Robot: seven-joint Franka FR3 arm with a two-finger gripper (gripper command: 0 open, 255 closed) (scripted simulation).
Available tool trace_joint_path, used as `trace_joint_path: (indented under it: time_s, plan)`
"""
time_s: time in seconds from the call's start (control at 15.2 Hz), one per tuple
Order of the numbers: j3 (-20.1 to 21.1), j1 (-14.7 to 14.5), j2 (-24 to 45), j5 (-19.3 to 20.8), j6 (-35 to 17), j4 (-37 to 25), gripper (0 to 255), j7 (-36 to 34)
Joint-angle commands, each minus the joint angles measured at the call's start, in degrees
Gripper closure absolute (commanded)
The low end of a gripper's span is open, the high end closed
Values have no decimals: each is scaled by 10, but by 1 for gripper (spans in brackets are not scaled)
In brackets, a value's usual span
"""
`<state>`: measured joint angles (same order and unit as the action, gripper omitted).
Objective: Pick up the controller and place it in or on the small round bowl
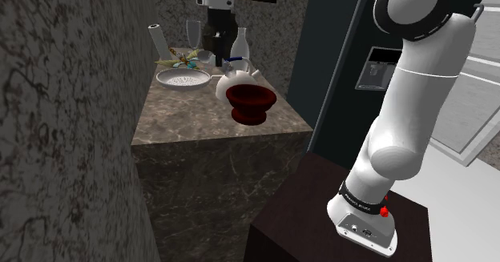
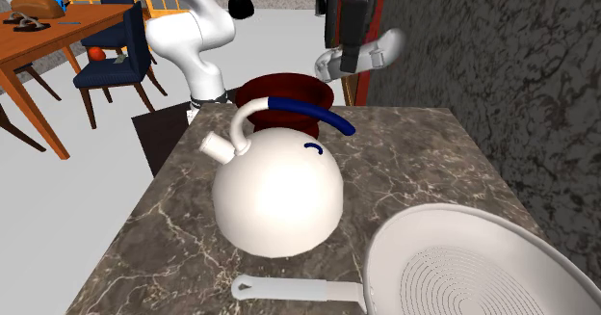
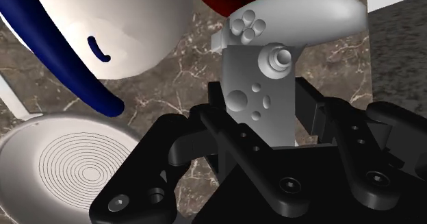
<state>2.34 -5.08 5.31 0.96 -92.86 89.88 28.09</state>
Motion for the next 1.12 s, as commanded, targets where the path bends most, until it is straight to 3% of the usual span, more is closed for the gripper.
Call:
trace_joint_path:
  time_s: [0.0,0.46,1.06]
  plan:
    - [-6,7,-46,-2,-11,57,255,13]
    - [-30,26,-209,1,-26,235,255,55]
    - [-30,26,-211,2,-96,305,255,54]
